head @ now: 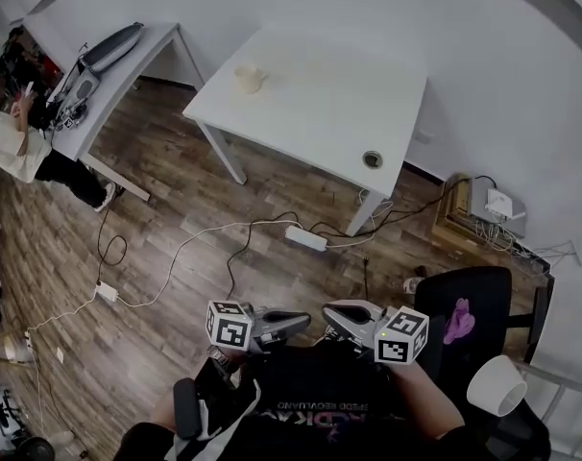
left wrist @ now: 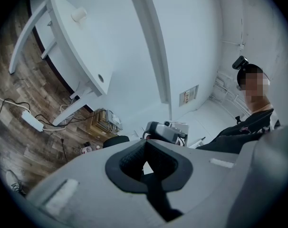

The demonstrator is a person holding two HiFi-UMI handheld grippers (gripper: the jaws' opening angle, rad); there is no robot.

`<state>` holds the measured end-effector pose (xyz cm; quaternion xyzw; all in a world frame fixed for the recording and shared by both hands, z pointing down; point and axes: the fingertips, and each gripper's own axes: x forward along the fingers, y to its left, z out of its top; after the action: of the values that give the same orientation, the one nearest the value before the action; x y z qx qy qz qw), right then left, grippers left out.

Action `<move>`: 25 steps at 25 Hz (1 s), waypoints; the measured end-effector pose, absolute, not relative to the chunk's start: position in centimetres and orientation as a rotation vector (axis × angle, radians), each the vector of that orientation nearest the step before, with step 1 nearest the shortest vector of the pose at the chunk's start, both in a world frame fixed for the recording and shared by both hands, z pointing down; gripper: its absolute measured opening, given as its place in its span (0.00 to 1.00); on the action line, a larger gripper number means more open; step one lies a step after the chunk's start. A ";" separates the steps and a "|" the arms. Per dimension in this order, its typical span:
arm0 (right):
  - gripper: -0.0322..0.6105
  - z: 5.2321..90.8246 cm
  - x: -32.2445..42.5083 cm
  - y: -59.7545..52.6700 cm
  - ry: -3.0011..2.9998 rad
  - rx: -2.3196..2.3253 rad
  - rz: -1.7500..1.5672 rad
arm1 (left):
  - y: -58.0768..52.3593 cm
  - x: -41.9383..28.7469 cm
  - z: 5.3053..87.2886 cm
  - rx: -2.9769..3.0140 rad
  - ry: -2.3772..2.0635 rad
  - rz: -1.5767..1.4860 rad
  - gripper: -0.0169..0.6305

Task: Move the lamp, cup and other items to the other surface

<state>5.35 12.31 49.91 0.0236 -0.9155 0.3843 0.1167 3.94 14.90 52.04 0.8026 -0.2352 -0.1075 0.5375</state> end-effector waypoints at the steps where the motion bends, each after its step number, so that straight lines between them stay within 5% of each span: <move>1: 0.06 50.0 5.3 12.3 -2.675 0.052 1.126 | 14.9 3.7 52.1 1.898 -0.590 -0.267 0.02; 25: 0.15 48.6 -10.7 10.9 -2.704 0.183 1.048 | 16.5 -16.8 51.2 1.855 -0.857 -0.552 0.02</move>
<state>-10.71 10.93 48.60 0.0624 -0.9241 0.3583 0.1175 -16.75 16.50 51.25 0.7637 -0.3528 -0.2272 0.4906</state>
